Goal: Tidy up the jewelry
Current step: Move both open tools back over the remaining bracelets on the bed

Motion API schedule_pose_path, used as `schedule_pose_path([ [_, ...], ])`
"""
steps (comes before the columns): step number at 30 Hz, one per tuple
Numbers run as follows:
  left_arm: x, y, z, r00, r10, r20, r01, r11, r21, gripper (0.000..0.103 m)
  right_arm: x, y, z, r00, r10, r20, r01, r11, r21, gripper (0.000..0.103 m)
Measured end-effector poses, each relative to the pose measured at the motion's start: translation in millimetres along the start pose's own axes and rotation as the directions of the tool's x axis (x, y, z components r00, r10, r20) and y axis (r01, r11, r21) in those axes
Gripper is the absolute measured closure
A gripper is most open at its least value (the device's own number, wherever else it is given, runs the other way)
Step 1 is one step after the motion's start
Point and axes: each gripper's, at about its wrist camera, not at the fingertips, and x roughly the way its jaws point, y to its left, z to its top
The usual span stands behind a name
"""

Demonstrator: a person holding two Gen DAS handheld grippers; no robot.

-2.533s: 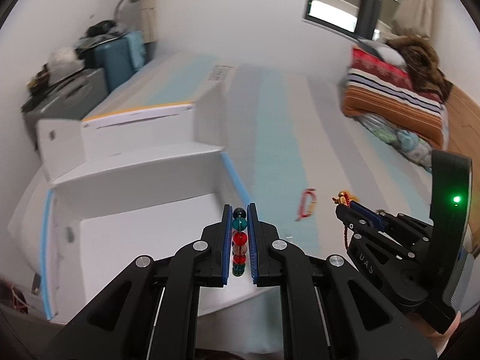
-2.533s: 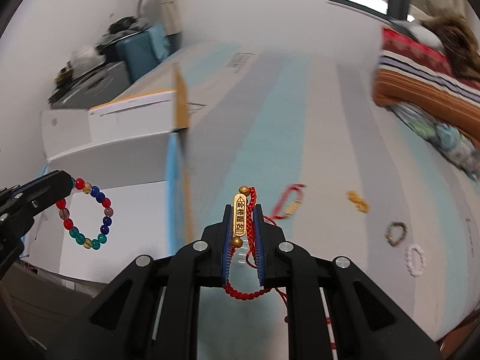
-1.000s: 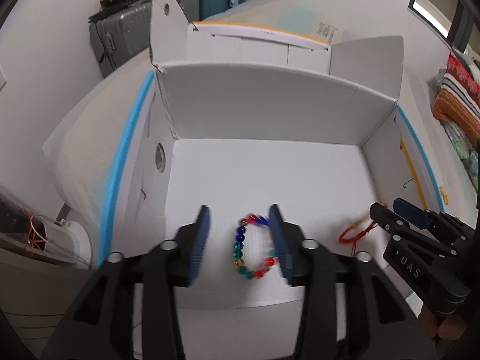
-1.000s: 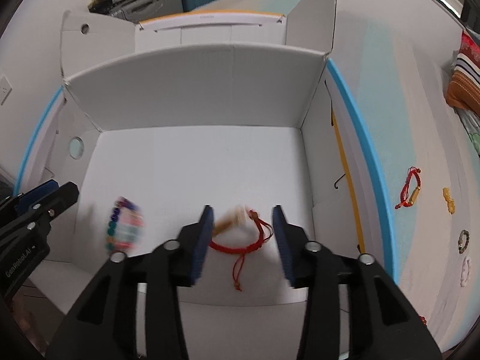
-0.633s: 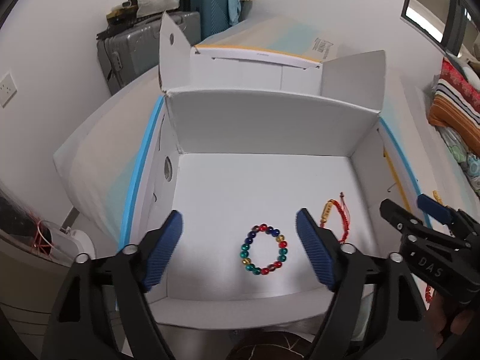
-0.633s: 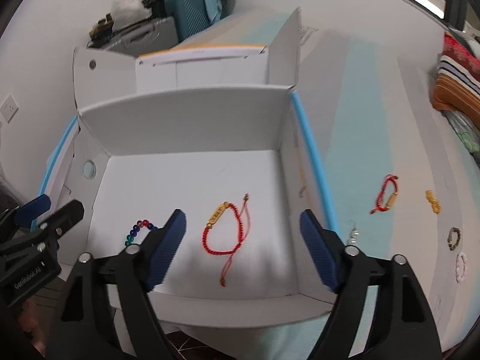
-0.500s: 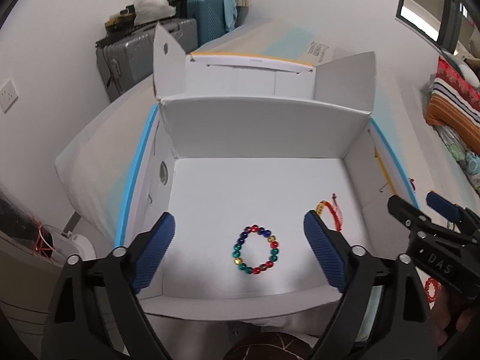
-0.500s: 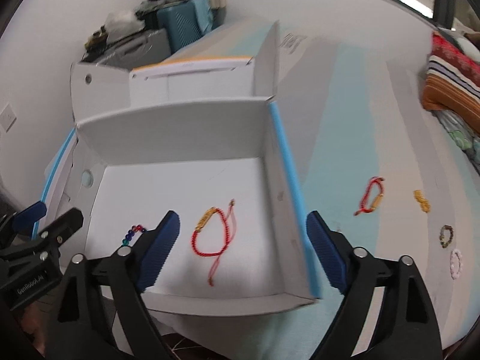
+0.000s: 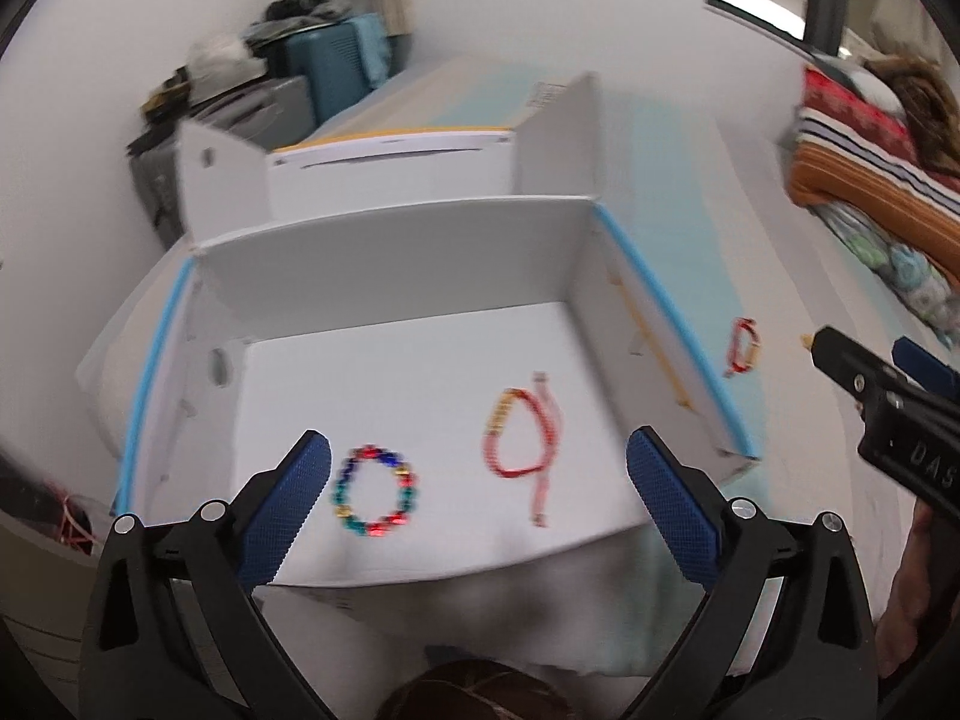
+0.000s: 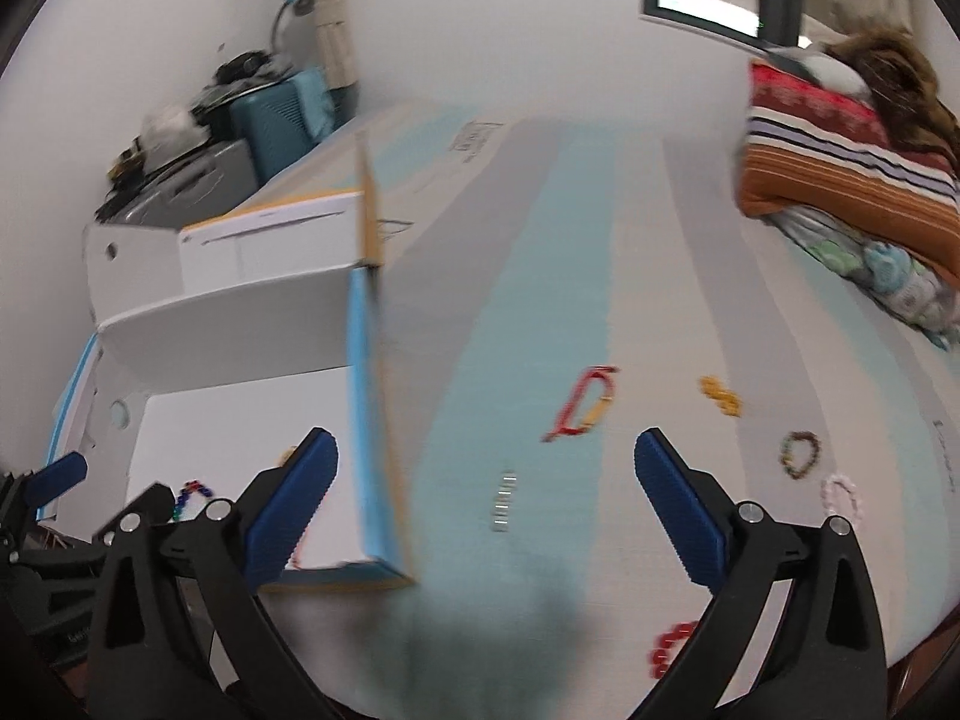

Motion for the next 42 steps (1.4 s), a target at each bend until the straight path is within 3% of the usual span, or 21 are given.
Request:
schedule_pose_path([
  [8, -1, -80, -6, 0.994, -0.111, 0.005, 0.110, 0.989, 0.102, 0.006, -12, -79, -8, 0.997, -0.081, -0.008, 0.081, 0.995, 0.056, 0.008],
  [26, 30, -224, -42, 0.969, -0.229, -0.090, 0.245, 0.931, 0.270, 0.006, 1, -238, -52, 0.974, -0.200, -0.108, 0.219, 0.953, 0.211, 0.008],
  [33, 62, -258, -63, 0.954, -0.258, -0.150, 0.293, 0.910, 0.295, 0.006, 23, -296, -72, 0.958, -0.237, -0.160, 0.274, 0.919, 0.284, 0.008],
  [42, 99, -275, -90, 0.940, -0.255, -0.227, 0.320, 0.890, 0.325, 0.006, 65, -339, -89, 0.938, -0.246, -0.243, 0.314, 0.901, 0.300, 0.008],
])
